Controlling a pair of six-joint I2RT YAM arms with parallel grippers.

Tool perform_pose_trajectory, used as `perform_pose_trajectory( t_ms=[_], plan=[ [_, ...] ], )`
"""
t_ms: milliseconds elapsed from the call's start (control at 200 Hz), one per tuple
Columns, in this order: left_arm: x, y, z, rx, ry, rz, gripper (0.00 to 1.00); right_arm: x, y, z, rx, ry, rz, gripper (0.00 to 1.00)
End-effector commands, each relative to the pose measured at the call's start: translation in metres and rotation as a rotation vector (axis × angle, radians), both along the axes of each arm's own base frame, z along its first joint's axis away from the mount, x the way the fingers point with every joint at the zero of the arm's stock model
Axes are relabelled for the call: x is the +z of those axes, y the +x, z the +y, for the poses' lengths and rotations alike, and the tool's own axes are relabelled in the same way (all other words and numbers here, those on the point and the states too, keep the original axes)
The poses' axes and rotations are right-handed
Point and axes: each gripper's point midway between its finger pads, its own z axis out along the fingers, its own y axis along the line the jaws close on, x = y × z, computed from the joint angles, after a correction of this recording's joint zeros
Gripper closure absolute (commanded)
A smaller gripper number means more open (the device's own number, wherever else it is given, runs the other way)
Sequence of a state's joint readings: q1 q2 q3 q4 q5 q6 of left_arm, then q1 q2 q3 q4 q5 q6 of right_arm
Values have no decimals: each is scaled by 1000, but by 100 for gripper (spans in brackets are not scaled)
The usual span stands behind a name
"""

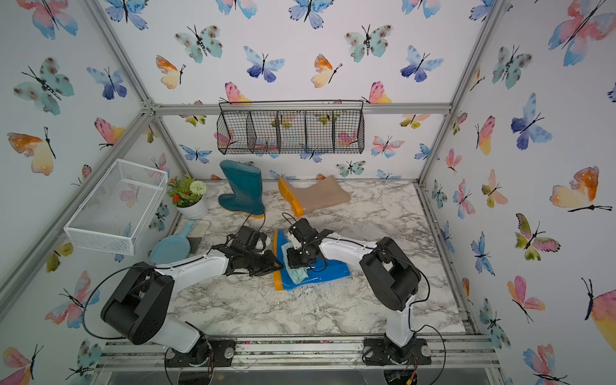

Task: Wipe the rubber boots with a cloth
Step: Wipe the dirt off the rubber boot.

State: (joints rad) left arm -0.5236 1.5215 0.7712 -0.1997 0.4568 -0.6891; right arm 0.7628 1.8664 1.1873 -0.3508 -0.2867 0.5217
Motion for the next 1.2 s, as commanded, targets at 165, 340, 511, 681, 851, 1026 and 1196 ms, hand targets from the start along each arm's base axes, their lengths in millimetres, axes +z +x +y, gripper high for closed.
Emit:
perform_pose_trajectory(
  t_ms=[165,340,511,681,851,1026,1196],
  plan=[
    [-9,-10,1,-2,-1,30,100,-26,3,-101,-184,-105,131,98],
    [-9,-6,-1,5,-11,22,100,6,-37,13,26,-8,80,98],
    [-12,-2,-2,16,-21,23,100,8,-52,29,99,-98,46,98],
    [-12,-5,2,-5,-1,19,100,-20,-30,-82,-115,-153,135,97],
    [-15,-9,8,5,-2,27,100,-11,-25,-108,-192,-112,140,98],
    [-13,-14,11,2,2,27,100,20,-46,-2,-33,53,85,98],
    [-11,-15,12,2,2,27,100,6,-57,22,27,12,108,97]
  ],
)
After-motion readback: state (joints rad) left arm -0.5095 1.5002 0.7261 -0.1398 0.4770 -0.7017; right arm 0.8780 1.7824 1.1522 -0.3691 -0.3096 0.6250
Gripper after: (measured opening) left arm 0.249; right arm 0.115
